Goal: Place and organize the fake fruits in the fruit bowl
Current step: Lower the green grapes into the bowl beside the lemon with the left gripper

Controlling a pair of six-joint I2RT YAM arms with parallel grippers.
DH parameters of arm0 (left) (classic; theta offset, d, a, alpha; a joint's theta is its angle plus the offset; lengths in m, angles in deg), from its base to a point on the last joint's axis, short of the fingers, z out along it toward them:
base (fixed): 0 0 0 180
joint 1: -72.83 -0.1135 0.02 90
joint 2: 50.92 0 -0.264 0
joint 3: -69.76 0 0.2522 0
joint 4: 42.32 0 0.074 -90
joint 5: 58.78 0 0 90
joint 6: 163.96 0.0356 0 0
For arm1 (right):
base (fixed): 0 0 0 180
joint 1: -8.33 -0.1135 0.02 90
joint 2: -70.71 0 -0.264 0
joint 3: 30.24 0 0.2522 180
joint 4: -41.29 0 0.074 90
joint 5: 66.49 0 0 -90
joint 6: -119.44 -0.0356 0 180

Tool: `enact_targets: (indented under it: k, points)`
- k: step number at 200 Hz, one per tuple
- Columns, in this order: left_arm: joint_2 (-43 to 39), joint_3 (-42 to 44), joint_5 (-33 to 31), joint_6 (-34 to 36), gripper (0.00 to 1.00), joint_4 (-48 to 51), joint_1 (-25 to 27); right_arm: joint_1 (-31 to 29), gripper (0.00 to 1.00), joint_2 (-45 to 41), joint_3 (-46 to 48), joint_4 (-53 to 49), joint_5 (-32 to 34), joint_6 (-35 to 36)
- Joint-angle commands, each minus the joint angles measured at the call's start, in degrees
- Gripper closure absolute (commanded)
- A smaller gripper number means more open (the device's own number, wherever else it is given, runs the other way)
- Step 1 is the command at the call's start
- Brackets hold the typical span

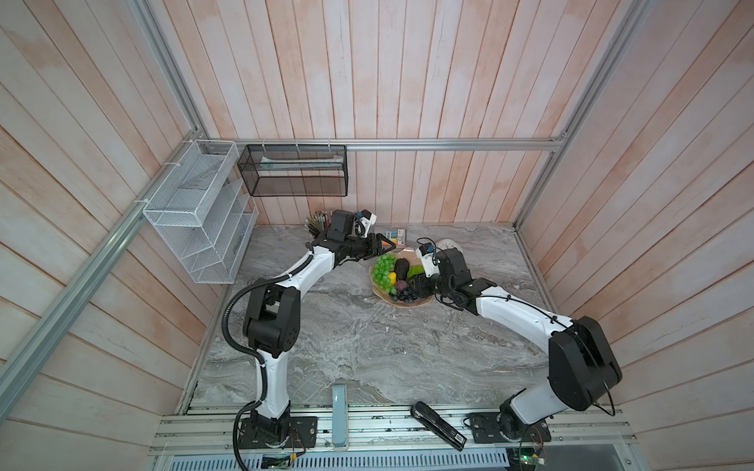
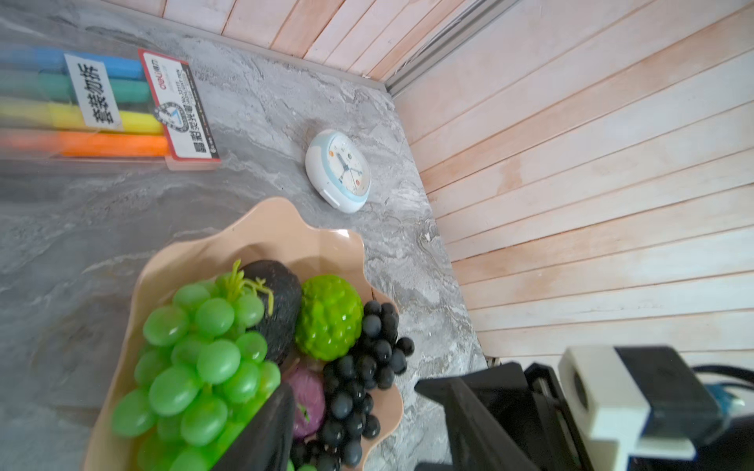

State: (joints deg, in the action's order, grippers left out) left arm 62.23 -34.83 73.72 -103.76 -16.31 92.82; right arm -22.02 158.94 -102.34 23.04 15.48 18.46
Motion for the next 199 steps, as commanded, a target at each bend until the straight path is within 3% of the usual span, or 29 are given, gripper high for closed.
enact_targets:
  k: [1, 12, 24, 199]
  points:
    - [-3.43, 3.70, -5.58, -0.84, 0.52, -1.52, -0.98, -0.40, 0.49, -1.13, 1.18, 0.59, 0.50, -0.81]
    - [-4.09, 4.56, -7.23, 0.53, 0.61, 0.01, -1.00, -0.43, 0.50, -1.16, 1.40, 0.71, 0.32, -0.88]
    - [-4.19, 5.25, -7.46, 1.27, 0.63, 0.89, -0.96, -0.50, 0.50, -1.30, 1.78, 0.98, 0.17, -0.88]
    - [3.92, 7.96, -6.28, 3.17, 0.63, -1.68, 0.84, -0.83, 0.50, -0.25, 1.59, 0.80, -0.13, -1.66]
